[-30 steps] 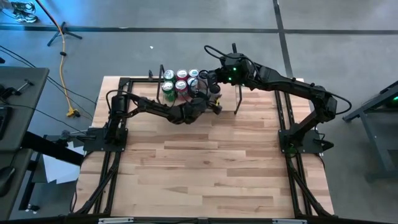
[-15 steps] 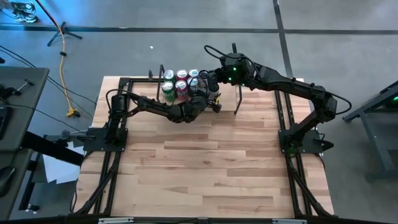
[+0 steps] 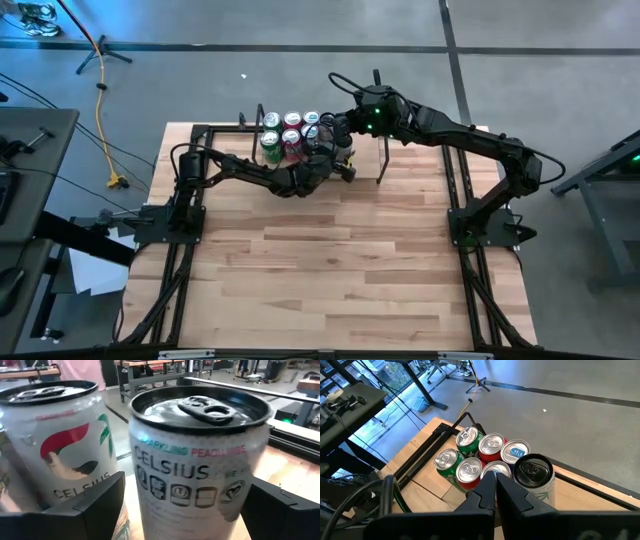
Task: Place canned beverage on shelf
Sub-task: Put the white pink soda can on the shelf aligned with the white pink soda can
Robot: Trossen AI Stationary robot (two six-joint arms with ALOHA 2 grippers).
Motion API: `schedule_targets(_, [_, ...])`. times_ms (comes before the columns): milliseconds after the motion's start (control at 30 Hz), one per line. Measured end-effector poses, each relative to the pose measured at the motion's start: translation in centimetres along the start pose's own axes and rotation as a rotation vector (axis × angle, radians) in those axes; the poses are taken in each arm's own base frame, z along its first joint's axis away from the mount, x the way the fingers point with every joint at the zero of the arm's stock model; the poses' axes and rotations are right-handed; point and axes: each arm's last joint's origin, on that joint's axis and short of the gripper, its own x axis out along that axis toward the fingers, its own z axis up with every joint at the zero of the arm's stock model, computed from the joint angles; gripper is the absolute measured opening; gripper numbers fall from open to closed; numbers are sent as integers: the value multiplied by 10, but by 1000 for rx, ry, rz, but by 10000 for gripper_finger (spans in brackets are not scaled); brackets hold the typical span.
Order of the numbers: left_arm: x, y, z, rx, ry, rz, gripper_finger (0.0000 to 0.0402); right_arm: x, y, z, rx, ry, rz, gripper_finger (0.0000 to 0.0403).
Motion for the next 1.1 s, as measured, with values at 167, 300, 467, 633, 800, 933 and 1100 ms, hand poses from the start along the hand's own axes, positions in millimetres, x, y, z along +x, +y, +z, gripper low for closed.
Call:
schedule_targets(167, [0,-2,0,58,8,-60,328,0,0,0,0,0,0,0])
schedule_targets(300, [0,-2,-2,54,22,-60,342,0,0,0,0,0,0,0])
schedule_targets(467, [0,-2,-2,76,26,-62,350,0,0,0,0,0,0,0])
schedule_targets(633, [-4,-6,-1,76,17,-72,351,0,0,0,0,0,0,0])
schedule_targets(800, [-9,-10,-1,63,12,-56,351,0,0,0,4,0,1,0])
schedule_targets(933, [-17,-14,-3,78,3,35,351,0,0,0,18,0,1,0])
schedule_targets(1100, [-26,-19,-4,51,-27,165,351,-1,2,-1,15,3,6,0])
